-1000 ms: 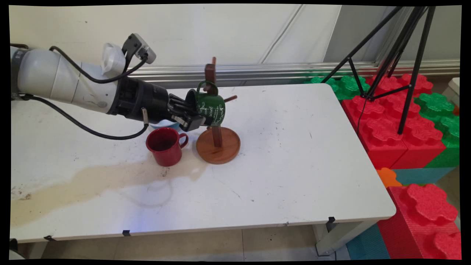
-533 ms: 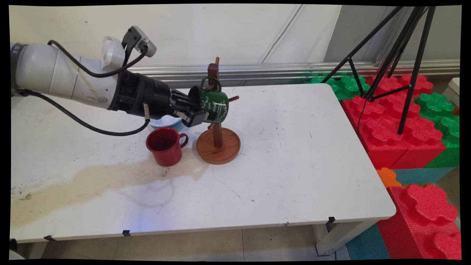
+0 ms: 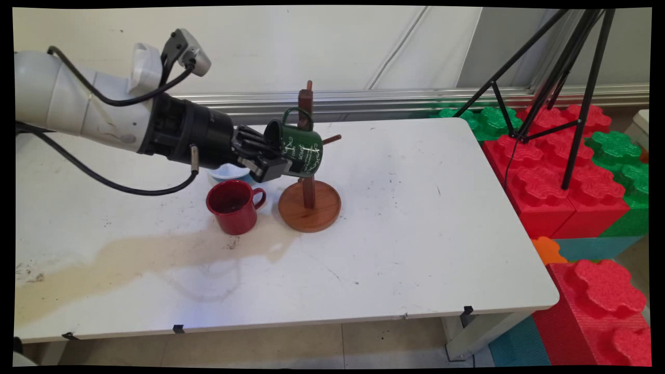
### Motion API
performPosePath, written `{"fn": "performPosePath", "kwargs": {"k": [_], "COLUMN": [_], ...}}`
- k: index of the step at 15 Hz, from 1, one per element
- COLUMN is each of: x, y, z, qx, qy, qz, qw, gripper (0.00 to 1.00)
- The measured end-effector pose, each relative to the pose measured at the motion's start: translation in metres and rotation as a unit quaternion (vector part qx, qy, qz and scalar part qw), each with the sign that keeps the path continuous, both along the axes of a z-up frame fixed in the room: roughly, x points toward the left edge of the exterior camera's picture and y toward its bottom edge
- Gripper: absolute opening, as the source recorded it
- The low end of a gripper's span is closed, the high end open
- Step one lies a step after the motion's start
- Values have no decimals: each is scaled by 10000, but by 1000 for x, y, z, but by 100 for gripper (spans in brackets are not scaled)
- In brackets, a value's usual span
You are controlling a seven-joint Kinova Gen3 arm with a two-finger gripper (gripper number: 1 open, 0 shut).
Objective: Place the picked object on the table
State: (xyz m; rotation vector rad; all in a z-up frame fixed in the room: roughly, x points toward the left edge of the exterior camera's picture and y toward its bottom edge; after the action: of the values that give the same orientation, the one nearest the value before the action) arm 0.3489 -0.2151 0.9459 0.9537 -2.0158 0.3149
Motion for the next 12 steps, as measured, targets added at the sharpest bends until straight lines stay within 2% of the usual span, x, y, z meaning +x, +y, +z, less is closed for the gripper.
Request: {"fn": "performPosePath", "kwargs": {"k": [6, 12], "x": [-2, -13], "y": [16, 32], "z": [10, 18], "qx": [57, 27], "qy": [-62, -225], "qz": [-189, -767], "qw": [9998, 9968], "gripper": [0, 0]}}
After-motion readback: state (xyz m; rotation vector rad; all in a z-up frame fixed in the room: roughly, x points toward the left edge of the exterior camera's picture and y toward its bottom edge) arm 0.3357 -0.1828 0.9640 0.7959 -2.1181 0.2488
